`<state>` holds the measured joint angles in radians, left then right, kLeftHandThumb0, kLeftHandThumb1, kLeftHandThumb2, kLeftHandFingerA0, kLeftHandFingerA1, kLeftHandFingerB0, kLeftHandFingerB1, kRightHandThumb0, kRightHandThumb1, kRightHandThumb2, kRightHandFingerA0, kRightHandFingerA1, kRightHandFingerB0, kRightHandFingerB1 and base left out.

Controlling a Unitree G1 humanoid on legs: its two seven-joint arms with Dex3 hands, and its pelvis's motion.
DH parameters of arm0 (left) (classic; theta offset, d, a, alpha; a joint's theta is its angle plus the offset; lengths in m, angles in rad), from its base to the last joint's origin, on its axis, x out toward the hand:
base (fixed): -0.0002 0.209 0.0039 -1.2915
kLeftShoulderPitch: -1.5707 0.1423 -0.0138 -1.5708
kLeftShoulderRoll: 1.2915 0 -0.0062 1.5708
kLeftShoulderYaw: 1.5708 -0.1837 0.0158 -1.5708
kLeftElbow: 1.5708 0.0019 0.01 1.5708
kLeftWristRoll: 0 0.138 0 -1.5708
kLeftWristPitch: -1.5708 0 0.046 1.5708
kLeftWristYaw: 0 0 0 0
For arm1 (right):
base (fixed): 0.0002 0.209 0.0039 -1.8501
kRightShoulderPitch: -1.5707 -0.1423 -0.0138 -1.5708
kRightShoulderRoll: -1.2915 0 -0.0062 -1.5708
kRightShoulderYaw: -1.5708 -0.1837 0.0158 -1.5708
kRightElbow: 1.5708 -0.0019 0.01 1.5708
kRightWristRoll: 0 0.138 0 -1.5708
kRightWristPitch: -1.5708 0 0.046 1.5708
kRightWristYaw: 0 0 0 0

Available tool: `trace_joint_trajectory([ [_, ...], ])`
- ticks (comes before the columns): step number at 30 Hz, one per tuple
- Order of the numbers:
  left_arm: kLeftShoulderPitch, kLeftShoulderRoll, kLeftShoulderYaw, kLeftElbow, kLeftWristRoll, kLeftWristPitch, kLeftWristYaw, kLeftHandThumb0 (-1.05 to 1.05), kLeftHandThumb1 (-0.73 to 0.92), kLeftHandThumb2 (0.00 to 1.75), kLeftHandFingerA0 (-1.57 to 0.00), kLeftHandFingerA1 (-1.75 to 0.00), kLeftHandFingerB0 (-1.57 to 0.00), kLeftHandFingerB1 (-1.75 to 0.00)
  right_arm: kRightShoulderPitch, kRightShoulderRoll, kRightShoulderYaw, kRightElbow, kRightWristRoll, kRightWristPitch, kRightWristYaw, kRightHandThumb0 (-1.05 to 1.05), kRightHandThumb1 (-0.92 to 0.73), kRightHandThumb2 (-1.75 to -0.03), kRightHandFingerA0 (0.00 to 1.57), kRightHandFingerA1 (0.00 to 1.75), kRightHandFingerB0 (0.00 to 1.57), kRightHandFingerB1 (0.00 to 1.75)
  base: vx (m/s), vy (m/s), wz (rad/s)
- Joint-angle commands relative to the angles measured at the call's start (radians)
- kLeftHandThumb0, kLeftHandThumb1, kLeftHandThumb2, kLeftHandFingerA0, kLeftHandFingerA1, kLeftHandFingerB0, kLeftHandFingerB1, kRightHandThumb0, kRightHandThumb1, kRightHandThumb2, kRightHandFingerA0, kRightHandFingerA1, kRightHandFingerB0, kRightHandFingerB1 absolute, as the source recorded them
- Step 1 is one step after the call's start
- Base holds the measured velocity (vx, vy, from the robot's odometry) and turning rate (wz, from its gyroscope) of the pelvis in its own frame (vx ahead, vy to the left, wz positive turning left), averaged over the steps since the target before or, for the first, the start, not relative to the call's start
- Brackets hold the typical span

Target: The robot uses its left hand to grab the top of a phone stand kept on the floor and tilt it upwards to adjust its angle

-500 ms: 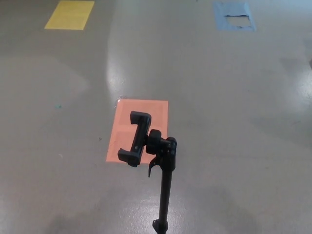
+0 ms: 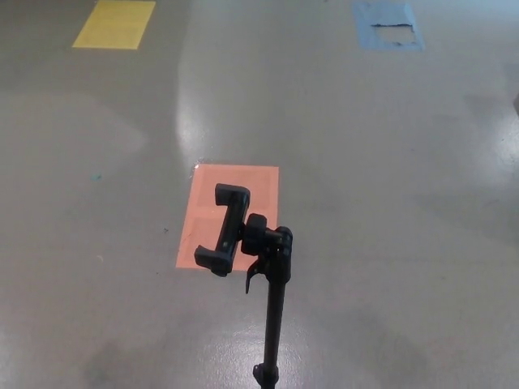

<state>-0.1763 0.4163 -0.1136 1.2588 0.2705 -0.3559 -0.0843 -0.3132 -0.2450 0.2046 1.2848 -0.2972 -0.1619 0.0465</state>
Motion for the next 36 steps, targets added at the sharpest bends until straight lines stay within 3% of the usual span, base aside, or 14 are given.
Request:
trace_joint_trajectory([
  [1, -0.021, 0.023, -0.053, -0.041, 0.077, -0.133, 0.15, -0.71, 0.58, 0.93, -0.11, -0.45, 0.0, -0.32, -0.018, -0.024, 0.0, -0.002, -0.011, -0.012, 0.004, -0.65, -0.77, -0.64, 0.12, 0.31, 0.1, 0.22, 0.0, 0.0, 0.0],
  [3, -0.035, 0.033, -0.075, -0.065, 0.097, -0.149, 0.171, -0.72, 0.61, 0.96, -0.04, -0.42, -0.04, -0.29, -0.025, -0.026, 0.002, -0.006, -0.014, -0.018, 0.003, -0.67, -0.57, -0.92, 0.08, 0.45, 0.01, 0.35, 0.0, 0.0, 0.0],
  [4, -0.039, 0.04, -0.088, -0.1, 0.111, -0.161, 0.182, -0.72, 0.6, 0.96, -0.04, -0.41, -0.04, -0.29, -0.026, -0.03, 0.003, -0.011, -0.017, -0.03, 0.0, -0.35, -0.49, -1.04, 0.01, 0.49, 0.0, 0.48, 0.0, 0.0, 0.0],
  [6, -0.041, 0.045, -0.099, -0.125, 0.12, -0.173, 0.194, -0.71, 0.77, 0.64, -0.13, -0.29, -0.08, -0.22, -0.027, -0.032, 0.005, -0.014, -0.02, -0.038, 0.0, -0.36, -0.49, -1.04, 0.01, 0.48, 0.0, 0.48, 0.0, 0.0, 0.0],
  [7, -0.043, 0.051, -0.108, -0.149, 0.128, -0.185, 0.203, -0.72, 0.6, 0.96, -0.04, -0.4, -0.04, -0.28, -0.029, -0.034, 0.007, -0.016, -0.023, -0.044, 0.0, -0.36, -0.49, -1.04, 0.01, 0.48, 0.0, 0.48, 0.0, 0.0, 0.0],
  [10, -0.05, 0.087, -0.148, -0.243, 0.183, -0.226, 0.237, -0.87, 0.68, 1.01, -0.08, -0.32, -0.07, -0.17, -0.038, -0.036, 0.013, -0.021, -0.03, -0.045, -0.003, -0.35, -0.5, -1.04, 0.01, 0.48, 0.0, 0.48, 0.0, 0.0, 0.0],
  [13, -0.063, 0.134, -0.185, -0.36, 0.251, -0.245, 0.271, -0.82, 0.67, 0.74, -0.12, -0.29, -0.02, -0.14, -0.047, -0.034, 0.014, -0.02, -0.03, -0.04, -0.002, -0.35, -0.5, -1.04, 0.01, 0.49, 0.0, 0.48, 0.0, 0.0, 0.0],
  [17, -0.067, 0.175, -0.208, -0.48, 0.299, -0.226, 0.275, -0.8, 0.6, 0.96, -0.09, -0.31, 0.0, -0.17, -0.053, -0.033, 0.011, -0.018, -0.027, -0.035, 0.001, -0.35, -0.51, -1.04, 0.01, 0.49, 0.0, 0.48, 0.0, 0.0, 0.0],
  [18, -0.07, 0.184, -0.211, -0.502, 0.307, -0.236, 0.279, -0.8, 0.73, 0.63, -0.13, -0.27, 0.0, -0.17, -0.055, -0.032, 0.011, -0.018, -0.027, -0.034, 0.001, -0.35, -0.51, -1.04, 0.01, 0.48, 0.0, 0.47, 0.0, 0.0, 0.0],
  [20, -0.073, 0.211, -0.212, -0.589, 0.324, -0.243, 0.264, -0.88, 0.6, 0.93, -0.11, -0.23, 0.0, -0.11, -0.056, -0.034, 0.011, -0.016, -0.027, -0.034, 0.003, -0.35, -0.5, -1.04, 0.01, 0.48, 0.0, 0.47, 0.0, 0.0, 0.0],
  [29, -0.1, 0.273, -0.207, -0.814, 0.392, -0.234, 0.25, -0.91, 0.58, 0.87, -0.16, -0.22, -0.01, -0.01, -0.062, -0.036, 0.012, -0.017, -0.028, -0.031, 0.005, -0.34, -0.51, -1.04, 0.0, 0.48, 0.0, 0.47, 0.0, 0.0, 0.0],
  [30, -0.107, 0.277, -0.209, -0.821, 0.409, -0.239, 0.266, -0.77, 0.63, 0.6, -0.11, -0.25, 0.0, -0.13, -0.061, -0.035, 0.01, -0.017, -0.025, -0.031, 0.007, -0.34, -0.5, -1.03, 0.01, 0.48, 0.0, 0.47, 0.0, 0.0, 0.0],
  [32, -0.117, 0.284, -0.212, -0.838, 0.439, -0.242, 0.287, -0.87, 0.56, 0.88, -0.09, -0.24, 0.0, -0.06, -0.062, -0.034, 0.008, -0.015, -0.024, -0.033, 0.007, -0.34, -0.51, -1.03, 0.01, 0.48, 0.0, 0.47, 0.0, 0.0, 0.0],
  [36, -0.127, 0.283, -0.209, -0.875, 0.462, -0.229, 0.293, -0.88, 0.55, 0.89, 0.0, 0.0, 0.0, -0.09, -0.065, -0.033, 0.011, -0.013, -0.027, -0.025, 0.007, -0.34, -0.5, -1.03, 0.0, 0.48, 0.0, 0.47, 0.0, 0.0, 0.0],
])
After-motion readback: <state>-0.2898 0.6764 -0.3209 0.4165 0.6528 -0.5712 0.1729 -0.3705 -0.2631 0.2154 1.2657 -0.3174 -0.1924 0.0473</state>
